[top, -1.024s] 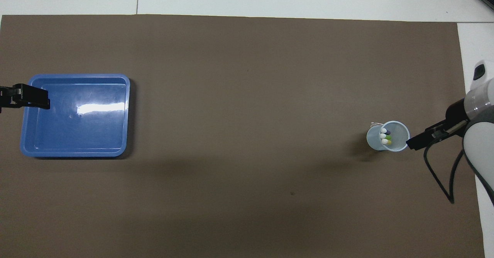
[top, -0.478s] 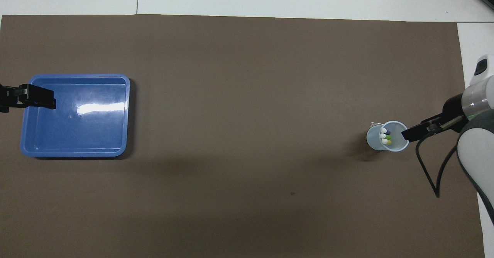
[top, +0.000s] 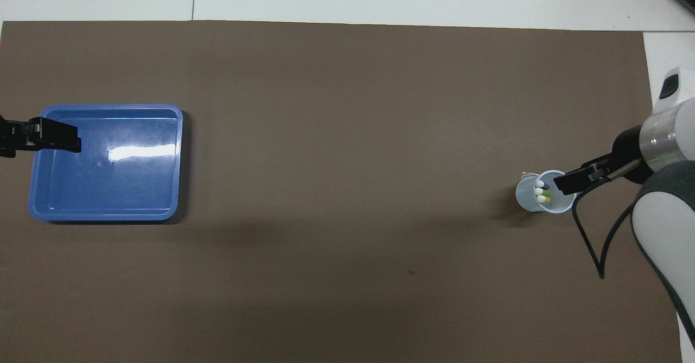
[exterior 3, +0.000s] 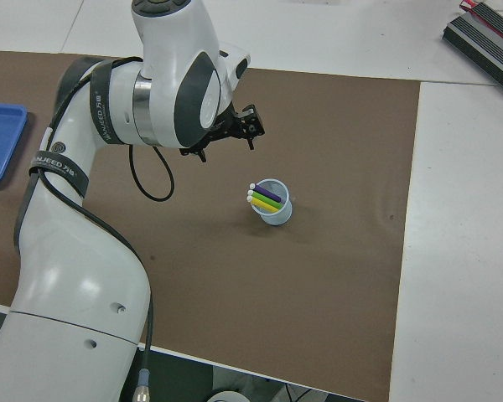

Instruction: Transfer and insert pens with both arms

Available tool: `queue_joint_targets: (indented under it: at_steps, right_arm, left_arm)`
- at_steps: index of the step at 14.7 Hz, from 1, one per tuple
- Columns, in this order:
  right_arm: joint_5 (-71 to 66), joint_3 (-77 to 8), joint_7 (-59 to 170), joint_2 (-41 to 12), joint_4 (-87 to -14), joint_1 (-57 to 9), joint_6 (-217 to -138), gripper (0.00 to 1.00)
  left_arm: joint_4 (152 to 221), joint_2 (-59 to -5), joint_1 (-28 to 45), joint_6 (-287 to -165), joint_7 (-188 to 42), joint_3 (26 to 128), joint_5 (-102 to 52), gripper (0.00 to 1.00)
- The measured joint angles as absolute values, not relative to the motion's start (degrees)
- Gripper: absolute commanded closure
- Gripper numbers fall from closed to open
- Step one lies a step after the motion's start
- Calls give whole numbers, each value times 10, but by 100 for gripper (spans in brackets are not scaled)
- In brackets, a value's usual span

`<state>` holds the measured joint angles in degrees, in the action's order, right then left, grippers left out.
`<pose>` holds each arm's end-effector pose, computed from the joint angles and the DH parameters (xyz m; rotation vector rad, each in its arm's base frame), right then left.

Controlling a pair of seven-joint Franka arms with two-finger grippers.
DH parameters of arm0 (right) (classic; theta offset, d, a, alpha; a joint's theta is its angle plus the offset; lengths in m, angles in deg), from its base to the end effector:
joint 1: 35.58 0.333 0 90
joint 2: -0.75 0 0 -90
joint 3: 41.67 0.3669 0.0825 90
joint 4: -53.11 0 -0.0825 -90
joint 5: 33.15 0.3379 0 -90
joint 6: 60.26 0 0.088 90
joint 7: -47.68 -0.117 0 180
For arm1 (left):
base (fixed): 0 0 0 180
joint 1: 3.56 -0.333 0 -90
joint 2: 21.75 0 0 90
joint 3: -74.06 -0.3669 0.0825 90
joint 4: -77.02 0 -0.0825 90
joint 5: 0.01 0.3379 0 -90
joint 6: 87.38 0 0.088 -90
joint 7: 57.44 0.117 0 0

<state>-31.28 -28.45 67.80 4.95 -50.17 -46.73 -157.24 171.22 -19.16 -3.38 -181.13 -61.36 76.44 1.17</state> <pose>0.4857 0.0254 0.6120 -3.0630 -0.5919 0.0556 0.4978 -0.0206 0.6626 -3.1205 -0.0355 -0.0601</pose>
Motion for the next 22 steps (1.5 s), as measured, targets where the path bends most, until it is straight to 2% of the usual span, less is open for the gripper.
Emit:
queue_joint_targets:
  at_steps: [6, 14, 18, 22]
  right_arm:
    - [-313, -374, 607, 45, -477, -387, -1537, 0]
    - [-321, -380, 554, 29, -467, -372, -1525, 0]
    - [-323, -383, 553, 2, -429, -370, -1524, 0]
    - [-323, -382, 552, 4, -427, -366, -1524, 0]
  left_arm:
    - [1716, -189, -34, -1813, -614, 764, 9, 0]
    - [1719, -188, -38, -1820, -613, 765, -2, 0]
    - [1719, -188, -38, -1821, -613, 765, -2, 0]
    - [1719, -188, -38, -1821, -613, 765, -2, 0]
